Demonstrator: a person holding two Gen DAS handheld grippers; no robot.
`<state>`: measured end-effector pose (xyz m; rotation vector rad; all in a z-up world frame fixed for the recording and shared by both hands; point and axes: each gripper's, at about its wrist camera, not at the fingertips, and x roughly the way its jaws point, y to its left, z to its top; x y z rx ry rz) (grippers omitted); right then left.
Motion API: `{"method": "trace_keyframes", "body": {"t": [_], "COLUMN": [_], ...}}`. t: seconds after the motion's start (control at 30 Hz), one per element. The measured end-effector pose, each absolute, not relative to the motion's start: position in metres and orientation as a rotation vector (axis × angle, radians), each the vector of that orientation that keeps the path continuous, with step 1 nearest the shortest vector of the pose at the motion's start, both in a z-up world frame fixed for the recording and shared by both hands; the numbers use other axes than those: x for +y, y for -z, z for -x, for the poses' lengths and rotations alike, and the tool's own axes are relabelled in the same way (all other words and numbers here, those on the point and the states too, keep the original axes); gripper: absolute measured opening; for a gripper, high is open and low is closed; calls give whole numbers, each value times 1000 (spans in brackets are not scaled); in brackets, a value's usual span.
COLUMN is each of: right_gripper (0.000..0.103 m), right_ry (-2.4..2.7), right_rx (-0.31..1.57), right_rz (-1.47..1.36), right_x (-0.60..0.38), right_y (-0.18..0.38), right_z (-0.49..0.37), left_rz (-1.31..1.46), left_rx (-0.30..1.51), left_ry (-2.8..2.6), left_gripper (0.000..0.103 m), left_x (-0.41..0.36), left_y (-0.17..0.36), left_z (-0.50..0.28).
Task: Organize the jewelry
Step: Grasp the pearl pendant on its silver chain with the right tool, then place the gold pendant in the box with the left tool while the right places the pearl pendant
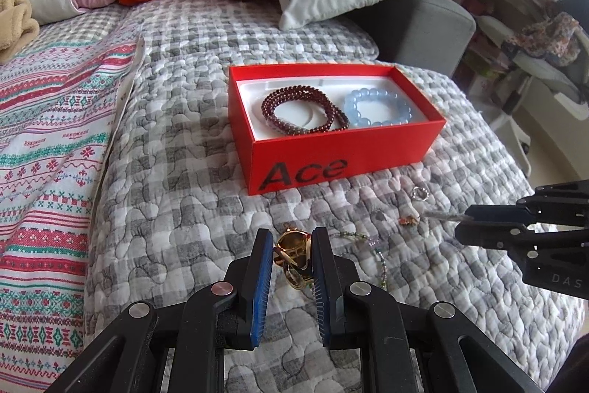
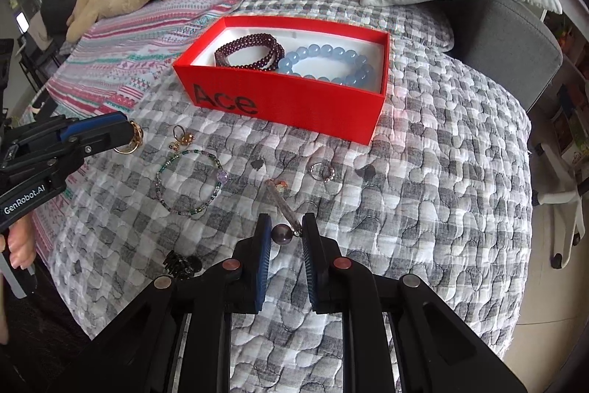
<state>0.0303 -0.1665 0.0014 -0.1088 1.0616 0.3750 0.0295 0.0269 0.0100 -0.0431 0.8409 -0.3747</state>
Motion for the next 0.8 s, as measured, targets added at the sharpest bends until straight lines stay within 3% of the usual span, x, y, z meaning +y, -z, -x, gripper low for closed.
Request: {"method": "trace_keyframes", "body": {"t": [0.37, 0.8], "right_gripper": [18, 18], "right_ry": [-362, -325], "right_rx": [936, 913], "right_rz": [-28, -169], "right_x": [-175, -189], "right_y": [-46, -36], "right_z": [-55, -104], "left_rz": [161, 336], "left_rx": [779, 794], "left_ry": [380, 329], "left_gripper": [16, 16], "left_x": [17, 5], "left_y": [-40, -12], "left_z": [-63, -119]}}
